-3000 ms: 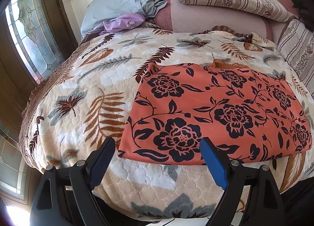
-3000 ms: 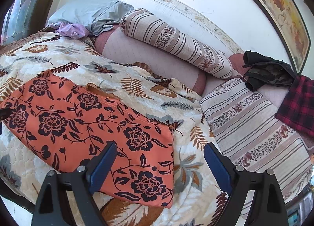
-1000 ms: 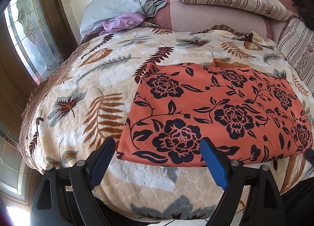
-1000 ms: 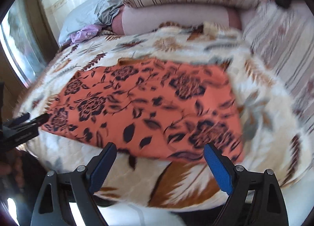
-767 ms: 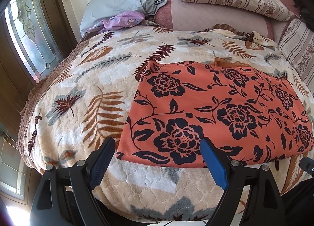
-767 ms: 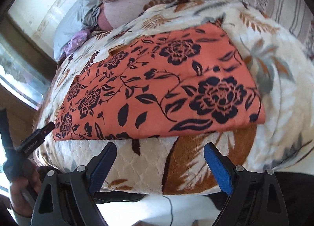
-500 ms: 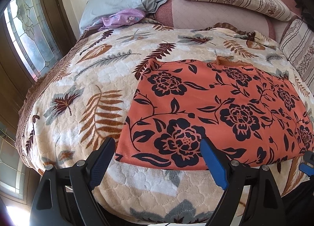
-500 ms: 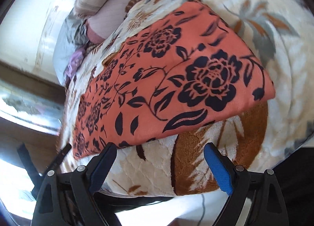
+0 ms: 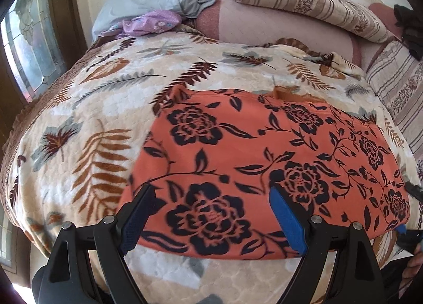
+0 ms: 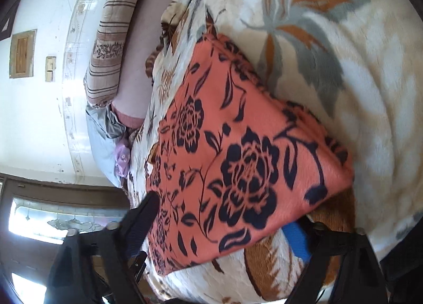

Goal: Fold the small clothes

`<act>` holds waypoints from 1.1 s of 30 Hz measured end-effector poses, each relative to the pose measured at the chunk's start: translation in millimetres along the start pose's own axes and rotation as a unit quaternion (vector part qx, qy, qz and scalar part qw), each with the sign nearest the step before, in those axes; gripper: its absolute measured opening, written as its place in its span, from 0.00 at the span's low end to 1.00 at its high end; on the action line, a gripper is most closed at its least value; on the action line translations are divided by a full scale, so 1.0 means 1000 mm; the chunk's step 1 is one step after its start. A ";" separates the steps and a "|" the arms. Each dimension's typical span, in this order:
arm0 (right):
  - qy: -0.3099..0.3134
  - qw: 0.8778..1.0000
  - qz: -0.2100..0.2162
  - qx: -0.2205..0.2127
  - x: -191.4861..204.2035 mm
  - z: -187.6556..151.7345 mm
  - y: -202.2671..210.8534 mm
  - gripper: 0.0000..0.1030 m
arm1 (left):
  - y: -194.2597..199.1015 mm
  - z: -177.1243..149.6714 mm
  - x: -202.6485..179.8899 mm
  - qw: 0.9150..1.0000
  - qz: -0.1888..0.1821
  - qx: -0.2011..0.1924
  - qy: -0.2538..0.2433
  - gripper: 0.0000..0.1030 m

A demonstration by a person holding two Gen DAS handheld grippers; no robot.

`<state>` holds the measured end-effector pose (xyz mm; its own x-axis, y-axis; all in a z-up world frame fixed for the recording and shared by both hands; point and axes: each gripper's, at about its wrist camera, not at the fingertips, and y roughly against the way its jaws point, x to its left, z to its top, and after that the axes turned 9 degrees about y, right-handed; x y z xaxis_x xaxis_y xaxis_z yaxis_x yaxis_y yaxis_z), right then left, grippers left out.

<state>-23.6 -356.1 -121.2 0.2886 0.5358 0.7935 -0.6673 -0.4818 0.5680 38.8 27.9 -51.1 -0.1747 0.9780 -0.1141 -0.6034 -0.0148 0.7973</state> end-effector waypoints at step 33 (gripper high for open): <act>0.105 0.988 -0.110 -0.001 -0.016 -0.004 0.013 0.19 | -0.021 -0.007 -0.072 0.996 -0.021 -0.002 -0.084 0.90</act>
<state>-39.8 -368.5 -127.6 0.2791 0.7593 0.5878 -0.6057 -0.3357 0.7214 58.3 -43.4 -63.8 -0.0174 0.9988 -0.0456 -0.6109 0.0255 0.7913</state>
